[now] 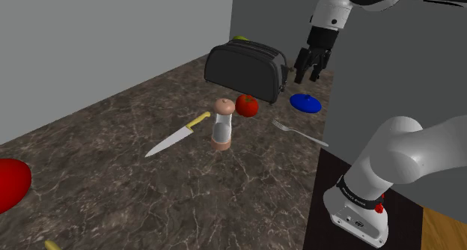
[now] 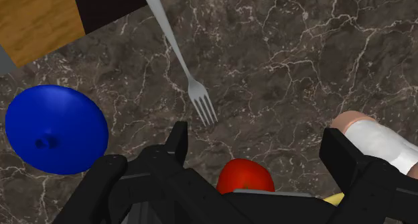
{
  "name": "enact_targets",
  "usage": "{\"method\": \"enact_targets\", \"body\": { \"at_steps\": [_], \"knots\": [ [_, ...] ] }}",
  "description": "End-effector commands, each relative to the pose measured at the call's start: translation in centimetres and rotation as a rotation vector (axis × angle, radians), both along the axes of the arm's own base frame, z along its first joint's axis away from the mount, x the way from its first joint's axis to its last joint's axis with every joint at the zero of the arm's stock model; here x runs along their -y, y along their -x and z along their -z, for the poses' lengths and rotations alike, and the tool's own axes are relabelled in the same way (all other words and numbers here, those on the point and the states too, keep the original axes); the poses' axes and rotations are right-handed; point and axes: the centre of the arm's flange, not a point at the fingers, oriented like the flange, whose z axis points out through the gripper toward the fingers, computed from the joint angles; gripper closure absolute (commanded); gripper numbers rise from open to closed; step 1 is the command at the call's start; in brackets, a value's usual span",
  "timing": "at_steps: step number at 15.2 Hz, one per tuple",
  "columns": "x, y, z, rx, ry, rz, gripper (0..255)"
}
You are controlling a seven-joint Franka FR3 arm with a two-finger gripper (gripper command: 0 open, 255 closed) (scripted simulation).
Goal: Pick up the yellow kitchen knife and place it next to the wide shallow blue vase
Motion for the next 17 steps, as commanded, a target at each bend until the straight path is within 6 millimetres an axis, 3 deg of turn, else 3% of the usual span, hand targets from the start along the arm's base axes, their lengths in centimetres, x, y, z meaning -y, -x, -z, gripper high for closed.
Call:
{"method": "enact_targets", "body": {
  "at_steps": [1,9,17],
  "knots": [
    [0.0,0.0,0.0,0.000,0.000,0.000,0],
    [-9.1,-4.0,4.0,0.014,0.040,0.182,0],
    [-17.2,-9.5,8.3,0.027,0.080,0.364,0]
  ]
}}
